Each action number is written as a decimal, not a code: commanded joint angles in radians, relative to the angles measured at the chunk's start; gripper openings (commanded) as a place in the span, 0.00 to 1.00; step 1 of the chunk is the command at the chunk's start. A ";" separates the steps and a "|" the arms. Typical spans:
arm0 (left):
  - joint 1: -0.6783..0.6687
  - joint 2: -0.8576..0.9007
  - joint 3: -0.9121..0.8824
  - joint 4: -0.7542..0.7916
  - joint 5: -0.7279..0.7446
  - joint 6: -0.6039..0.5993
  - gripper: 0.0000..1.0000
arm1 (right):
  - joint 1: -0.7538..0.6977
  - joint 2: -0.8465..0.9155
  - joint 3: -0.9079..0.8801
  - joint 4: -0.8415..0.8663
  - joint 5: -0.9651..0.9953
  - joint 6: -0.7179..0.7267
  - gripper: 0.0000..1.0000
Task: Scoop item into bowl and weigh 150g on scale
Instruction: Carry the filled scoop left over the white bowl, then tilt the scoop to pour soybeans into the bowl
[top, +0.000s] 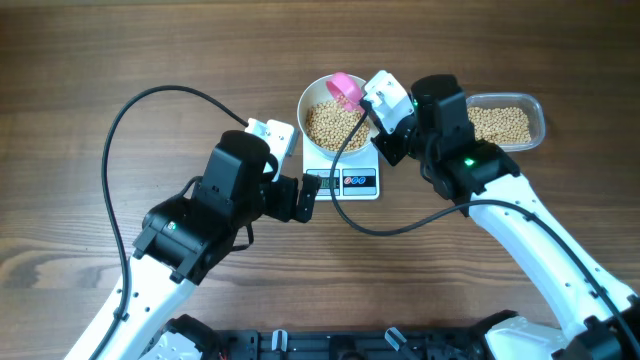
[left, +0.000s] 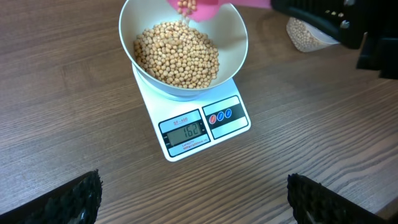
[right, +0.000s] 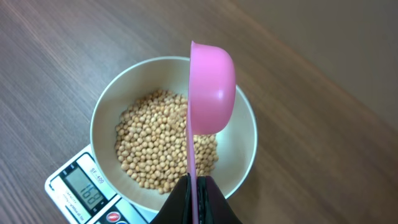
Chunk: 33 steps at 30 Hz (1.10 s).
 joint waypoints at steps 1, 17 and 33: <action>0.004 0.004 0.005 0.003 0.008 -0.009 1.00 | 0.003 -0.056 0.034 0.017 0.017 -0.041 0.04; 0.004 0.004 0.005 0.003 0.008 -0.009 1.00 | 0.003 0.040 0.027 -0.053 -0.032 0.270 0.04; 0.004 0.004 0.005 0.003 0.008 -0.009 1.00 | 0.003 0.126 0.027 -0.022 0.049 -0.012 0.04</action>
